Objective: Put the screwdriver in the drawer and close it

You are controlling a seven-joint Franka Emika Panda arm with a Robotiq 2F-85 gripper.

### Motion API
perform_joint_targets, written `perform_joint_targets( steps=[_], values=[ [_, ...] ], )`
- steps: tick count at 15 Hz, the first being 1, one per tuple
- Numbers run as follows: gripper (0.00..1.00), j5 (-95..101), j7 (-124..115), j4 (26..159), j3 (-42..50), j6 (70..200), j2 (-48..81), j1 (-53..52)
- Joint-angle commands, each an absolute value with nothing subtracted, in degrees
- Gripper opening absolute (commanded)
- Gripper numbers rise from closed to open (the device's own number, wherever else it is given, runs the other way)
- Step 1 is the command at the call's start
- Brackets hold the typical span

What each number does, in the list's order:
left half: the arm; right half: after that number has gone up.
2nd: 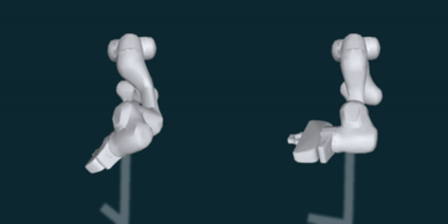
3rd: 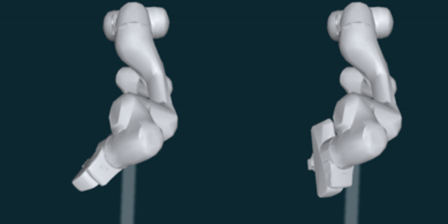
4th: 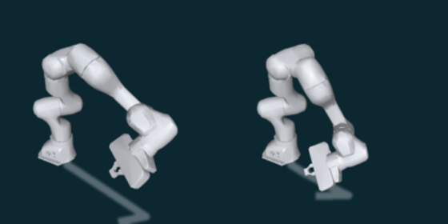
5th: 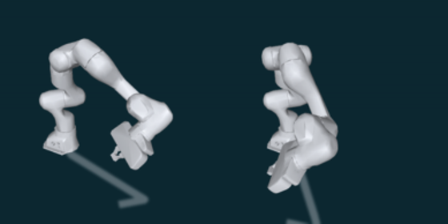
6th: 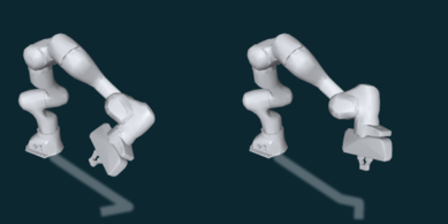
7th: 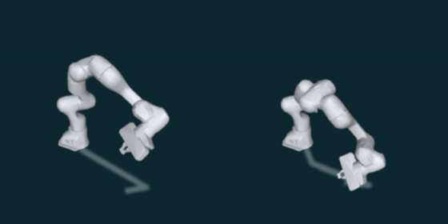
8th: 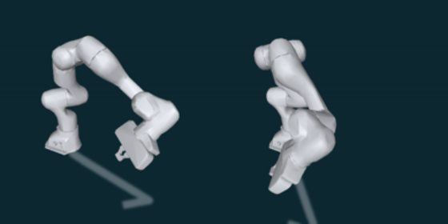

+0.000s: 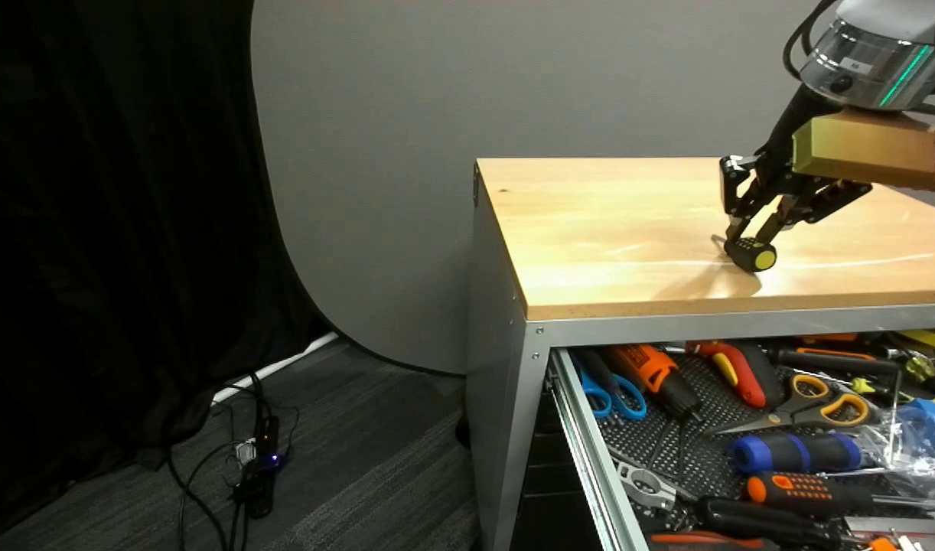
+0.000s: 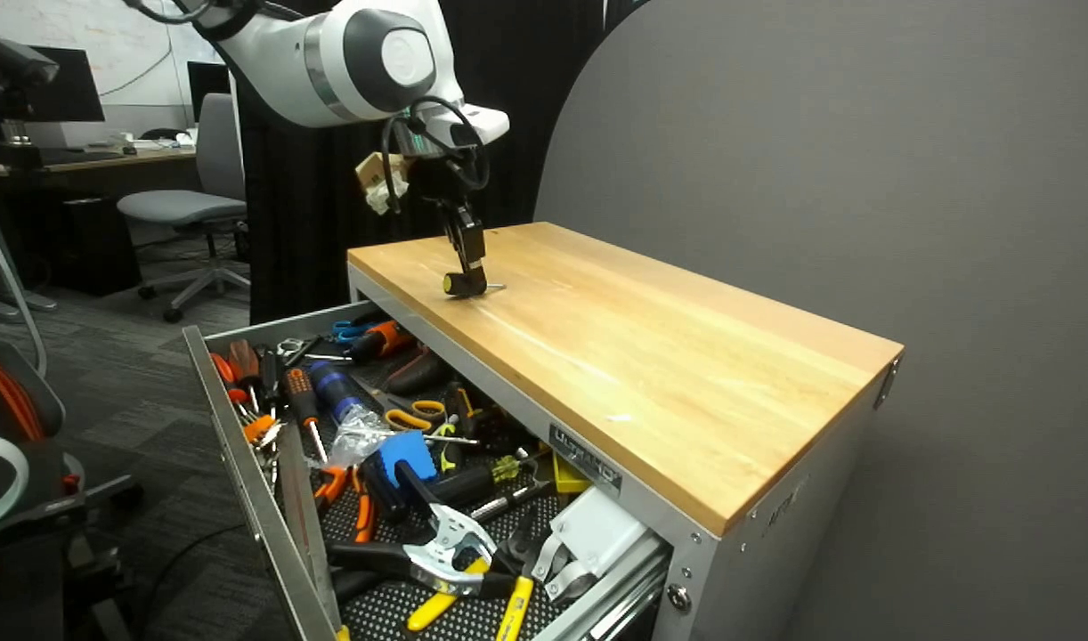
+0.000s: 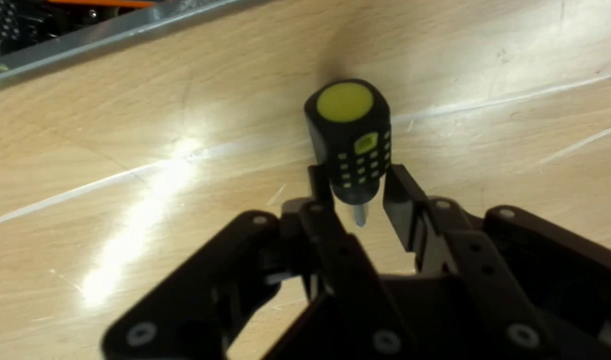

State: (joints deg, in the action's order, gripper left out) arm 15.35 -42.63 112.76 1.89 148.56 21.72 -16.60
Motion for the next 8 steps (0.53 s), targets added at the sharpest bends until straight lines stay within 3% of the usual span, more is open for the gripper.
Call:
perform_joint_targets(
  steps=[1, 4, 5, 8],
  values=[
    [0.19, 15.4, -46.77, 110.93, 2.77, 147.16, 22.78, -17.89],
    [0.19, 14.49, -49.47, 110.74, 2.34, 145.29, 22.68, -17.69],
    [0.18, 14.92, -48.83, 115.06, 2.97, 150.97, 24.31, -15.88],
    [0.16, 12.24, -47.9, 119.27, 2.41, 152.35, 20.65, -14.62]
  ],
)
